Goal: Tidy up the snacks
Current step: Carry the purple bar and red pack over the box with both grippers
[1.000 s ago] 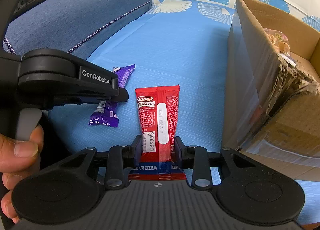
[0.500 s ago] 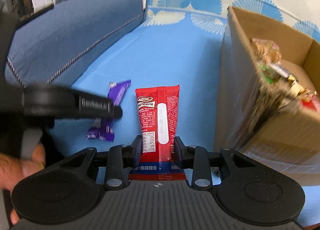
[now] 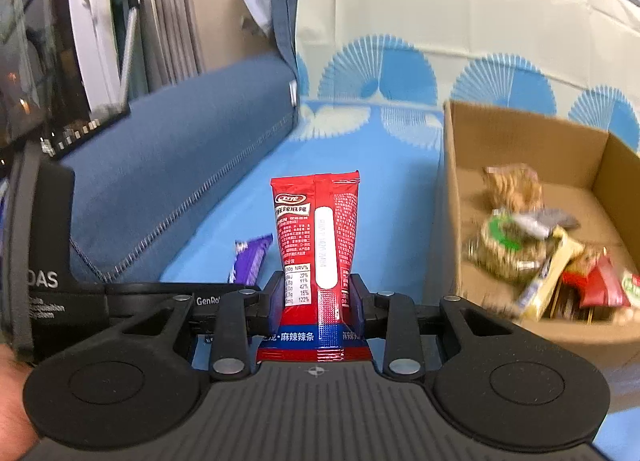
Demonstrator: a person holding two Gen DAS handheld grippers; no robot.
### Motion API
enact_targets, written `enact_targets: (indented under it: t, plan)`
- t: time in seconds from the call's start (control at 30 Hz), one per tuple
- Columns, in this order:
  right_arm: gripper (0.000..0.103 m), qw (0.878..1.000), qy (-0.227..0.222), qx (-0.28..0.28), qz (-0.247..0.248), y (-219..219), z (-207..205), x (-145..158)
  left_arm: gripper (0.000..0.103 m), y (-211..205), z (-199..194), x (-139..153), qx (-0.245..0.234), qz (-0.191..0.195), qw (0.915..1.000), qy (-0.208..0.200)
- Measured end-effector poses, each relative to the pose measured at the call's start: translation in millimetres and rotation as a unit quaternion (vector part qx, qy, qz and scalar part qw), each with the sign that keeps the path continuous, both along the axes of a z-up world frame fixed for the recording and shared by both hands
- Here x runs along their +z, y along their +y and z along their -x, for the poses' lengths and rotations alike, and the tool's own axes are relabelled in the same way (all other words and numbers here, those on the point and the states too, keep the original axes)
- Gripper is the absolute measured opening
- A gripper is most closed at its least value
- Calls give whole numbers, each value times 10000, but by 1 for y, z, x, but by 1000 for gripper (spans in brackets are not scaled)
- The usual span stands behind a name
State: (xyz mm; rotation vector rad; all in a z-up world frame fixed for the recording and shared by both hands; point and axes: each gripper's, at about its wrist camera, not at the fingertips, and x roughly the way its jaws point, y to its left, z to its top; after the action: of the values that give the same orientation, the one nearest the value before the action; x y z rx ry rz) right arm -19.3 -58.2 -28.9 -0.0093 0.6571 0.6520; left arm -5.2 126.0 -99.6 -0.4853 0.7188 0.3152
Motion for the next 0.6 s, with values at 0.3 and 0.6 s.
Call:
enact_targets:
  t: [0.3, 0.6]
  plan:
    - [34, 9964, -522, -254, -622, -16, -6, 24, 26, 2, -6, 35, -61, 279, 9992, -265]
    - [34, 9828, -992, -1097, -1103, -63, -29, 41, 26, -58, -59, 101, -870, -91, 9937, -696]
